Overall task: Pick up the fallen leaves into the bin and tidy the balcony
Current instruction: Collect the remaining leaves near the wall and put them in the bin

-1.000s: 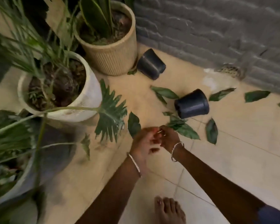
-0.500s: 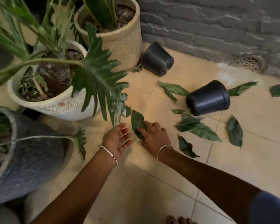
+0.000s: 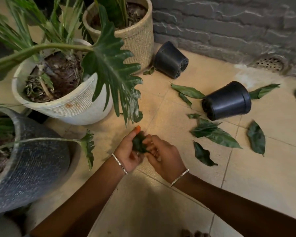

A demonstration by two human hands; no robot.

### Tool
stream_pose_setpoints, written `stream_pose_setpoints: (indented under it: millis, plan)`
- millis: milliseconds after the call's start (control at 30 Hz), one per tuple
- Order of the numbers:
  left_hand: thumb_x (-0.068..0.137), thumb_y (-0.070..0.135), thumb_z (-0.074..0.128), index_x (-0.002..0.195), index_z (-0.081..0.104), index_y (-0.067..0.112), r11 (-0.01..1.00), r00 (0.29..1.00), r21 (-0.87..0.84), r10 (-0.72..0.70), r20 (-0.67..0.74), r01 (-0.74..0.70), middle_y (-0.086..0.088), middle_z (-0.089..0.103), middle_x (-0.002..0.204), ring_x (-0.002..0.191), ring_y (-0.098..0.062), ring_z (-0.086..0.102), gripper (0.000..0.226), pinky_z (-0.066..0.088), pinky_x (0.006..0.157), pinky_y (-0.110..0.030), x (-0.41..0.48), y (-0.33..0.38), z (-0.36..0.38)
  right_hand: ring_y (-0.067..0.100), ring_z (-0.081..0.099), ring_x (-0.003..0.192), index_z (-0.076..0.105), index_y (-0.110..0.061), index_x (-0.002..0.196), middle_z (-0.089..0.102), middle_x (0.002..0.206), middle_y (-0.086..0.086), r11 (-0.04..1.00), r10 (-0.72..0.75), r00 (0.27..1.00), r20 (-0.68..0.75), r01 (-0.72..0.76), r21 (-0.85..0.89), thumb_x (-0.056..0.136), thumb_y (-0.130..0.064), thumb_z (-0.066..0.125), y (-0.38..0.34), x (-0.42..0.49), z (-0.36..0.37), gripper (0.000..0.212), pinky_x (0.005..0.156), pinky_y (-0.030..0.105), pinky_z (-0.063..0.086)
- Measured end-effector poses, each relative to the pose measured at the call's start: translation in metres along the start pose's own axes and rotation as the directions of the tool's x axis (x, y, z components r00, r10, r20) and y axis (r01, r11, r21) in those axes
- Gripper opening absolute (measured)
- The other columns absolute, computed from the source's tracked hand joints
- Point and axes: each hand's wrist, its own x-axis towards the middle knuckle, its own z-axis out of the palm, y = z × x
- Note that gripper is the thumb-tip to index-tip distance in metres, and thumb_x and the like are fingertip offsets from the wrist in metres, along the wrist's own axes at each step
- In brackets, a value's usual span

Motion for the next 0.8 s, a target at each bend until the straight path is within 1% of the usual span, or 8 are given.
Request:
stream_pose_setpoints:
  millis: [67,167,233,400,500,567,667,800]
  plan:
    - [0.097,0.026,0.057,0.095,0.065,0.015,0.995,0.996,-0.084,0.051,-0.078,-0.057,-0.003,0.061,0.079,0.066,-0.017,0.062,0.013,0.053,0.058,-0.030,0.003,0.004,0.002,0.006,0.061,0.078,0.061,-0.021,0.109,0.067,0.090,-0.008,0.999,-0.034,0.998,0.056,0.033,0.025,0.085,-0.025,0.071,0.001,0.004,0.001,0.027,0.068,0.024,0.053]
    - [0.104,0.016,0.043,0.100,0.063,0.013,0.977,0.963,-0.115,0.153,-0.220,-0.182,-0.001,0.044,0.065,0.060,-0.015,0.051,0.021,0.052,0.064,-0.034,0.004,0.014,-0.010,0.004,0.058,0.072,0.061,-0.024,0.102,0.064,0.083,-0.011,1.000,-0.013,1.000,-0.007,0.013,-0.010,0.094,-0.047,0.057,0.013,0.029,-0.014,0.025,0.063,0.023,0.049]
    - [0.104,0.016,0.039,0.102,0.062,0.015,0.979,0.958,-0.071,0.172,-0.227,-0.192,0.002,0.038,0.060,0.047,-0.011,0.038,0.023,0.046,0.058,-0.028,0.003,0.016,-0.021,0.013,0.059,0.082,0.060,-0.023,0.106,0.064,0.090,-0.005,0.995,-0.009,0.999,-0.033,0.006,-0.102,0.097,-0.041,0.051,0.028,0.060,-0.021,0.022,0.069,0.030,0.049]
    - [0.099,0.024,0.052,0.100,0.063,0.015,0.992,0.975,0.067,0.122,-0.185,-0.111,0.004,0.030,0.054,0.037,-0.008,0.026,0.014,0.030,0.040,-0.019,0.003,0.000,-0.022,0.038,0.038,0.130,0.034,-0.025,0.149,0.034,0.152,0.013,0.859,0.003,0.924,0.383,0.194,-0.473,0.087,-0.025,0.063,0.045,0.127,0.001,0.068,0.100,0.047,0.044]
    - [0.096,0.030,0.054,0.096,0.063,0.014,0.987,0.982,0.127,0.121,-0.145,-0.103,0.004,0.029,0.054,0.038,-0.008,0.025,0.018,0.029,0.041,-0.020,0.003,-0.009,-0.017,0.036,0.024,0.143,0.028,-0.024,0.152,0.018,0.160,0.012,0.741,0.079,0.860,0.505,0.288,-0.607,0.094,-0.029,0.055,0.043,0.133,0.021,0.065,0.108,0.049,0.035]
    - [0.096,0.035,0.053,0.097,0.063,0.014,0.985,0.983,0.135,0.128,-0.132,-0.110,0.004,0.029,0.055,0.039,-0.008,0.025,0.023,0.028,0.042,-0.021,0.003,-0.013,-0.017,0.036,0.034,0.137,0.040,-0.011,0.146,0.033,0.153,0.017,0.725,0.045,0.897,0.440,0.274,-0.632,0.095,-0.018,0.052,0.044,0.125,0.028,0.052,0.104,0.045,0.039]
    - [0.093,0.040,0.057,0.100,0.063,0.014,0.990,0.985,0.101,0.111,-0.134,-0.098,0.004,0.031,0.054,0.040,-0.009,0.026,0.027,0.028,0.043,-0.022,0.004,-0.017,-0.022,0.030,0.059,0.099,0.068,-0.002,0.106,0.067,0.107,0.017,0.716,-0.072,0.955,0.287,0.249,-0.652,0.083,0.005,0.060,0.055,0.105,0.030,0.026,0.072,0.035,0.052]
    - [0.091,0.043,0.059,0.098,0.061,0.015,0.996,0.986,0.044,0.087,-0.145,-0.081,0.005,0.033,0.052,0.038,-0.009,0.028,0.029,0.028,0.043,-0.021,0.006,-0.021,-0.018,0.024,0.060,0.065,0.069,-0.011,0.073,0.065,0.069,0.006,0.718,-0.156,0.954,0.257,0.288,-0.633,0.066,-0.001,0.080,0.064,0.083,0.017,0.016,0.053,0.028,0.046]
